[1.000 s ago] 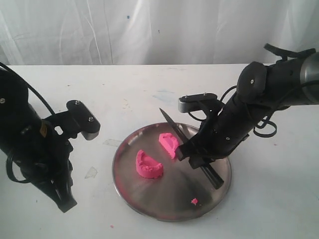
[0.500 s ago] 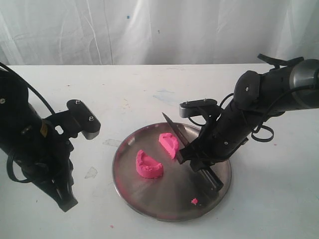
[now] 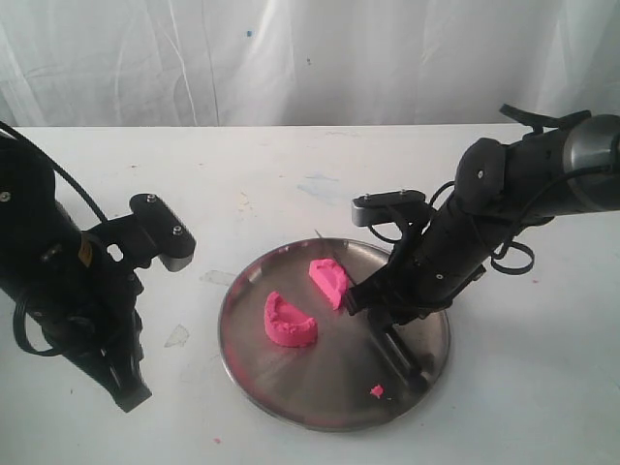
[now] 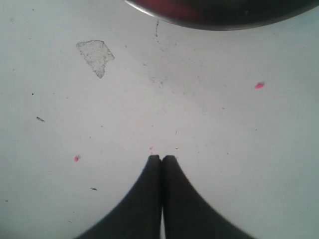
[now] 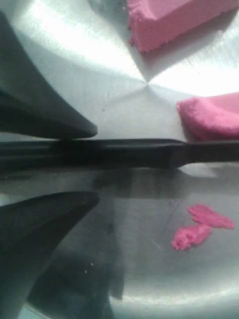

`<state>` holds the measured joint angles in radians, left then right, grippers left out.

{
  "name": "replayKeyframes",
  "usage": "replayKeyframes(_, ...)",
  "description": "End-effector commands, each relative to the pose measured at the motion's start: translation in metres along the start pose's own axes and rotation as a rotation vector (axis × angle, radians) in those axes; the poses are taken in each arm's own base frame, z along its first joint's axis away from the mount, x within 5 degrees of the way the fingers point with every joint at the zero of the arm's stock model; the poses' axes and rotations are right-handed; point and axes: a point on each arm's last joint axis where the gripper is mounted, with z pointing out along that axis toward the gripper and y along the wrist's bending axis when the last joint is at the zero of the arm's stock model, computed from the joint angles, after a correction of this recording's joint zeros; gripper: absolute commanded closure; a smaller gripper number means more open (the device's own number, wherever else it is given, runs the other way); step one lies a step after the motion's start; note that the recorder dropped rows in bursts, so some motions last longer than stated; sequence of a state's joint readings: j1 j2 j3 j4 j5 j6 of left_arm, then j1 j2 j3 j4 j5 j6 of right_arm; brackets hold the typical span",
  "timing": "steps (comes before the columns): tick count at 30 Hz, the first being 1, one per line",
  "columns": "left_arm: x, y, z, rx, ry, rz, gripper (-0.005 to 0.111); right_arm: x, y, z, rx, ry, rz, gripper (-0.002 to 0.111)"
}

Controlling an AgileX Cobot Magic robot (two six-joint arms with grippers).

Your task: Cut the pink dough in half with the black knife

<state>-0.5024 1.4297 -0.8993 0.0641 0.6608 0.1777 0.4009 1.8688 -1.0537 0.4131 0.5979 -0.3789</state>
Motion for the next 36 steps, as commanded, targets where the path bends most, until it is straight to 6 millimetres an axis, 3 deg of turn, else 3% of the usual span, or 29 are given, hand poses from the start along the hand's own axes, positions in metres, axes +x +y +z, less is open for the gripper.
replayKeyframes(1,0.003,-0.002,-0.002,0.014,0.006,-0.018,0.107,-0.004,-0.002,-0.002,0.011,-0.026,0.001,0.066)
replayKeyframes(8,0.003,-0.002,-0.002,0.014,0.006,-0.018,0.107,-0.010,-0.002,-0.006,0.028,-0.047,-0.025,0.066)
replayKeyframes(20,0.003,-0.002,-0.002,0.015,0.011,-0.018,0.107,-0.023,-0.007,-0.041,0.174,-0.139,-0.198,0.067)
replayKeyframes(27,0.004,0.003,0.000,-0.047,0.002,0.041,0.107,-0.023,-0.041,-0.051,0.335,-0.161,-0.042,0.095)
replayKeyframes(30,0.022,0.006,0.024,-0.131,0.032,0.135,0.107,-0.014,-0.071,-0.055,0.356,-0.178,0.110,0.108)
replayKeyframes(33,0.039,0.010,0.041,-0.216,0.096,0.155,0.107,-0.005,-0.089,-0.063,0.363,-0.237,0.242,0.108)
replayKeyframes(36,0.049,0.032,0.033,-0.487,0.175,-0.055,0.107,0.008,-0.109,-0.086,0.374,-0.382,0.456,0.108)
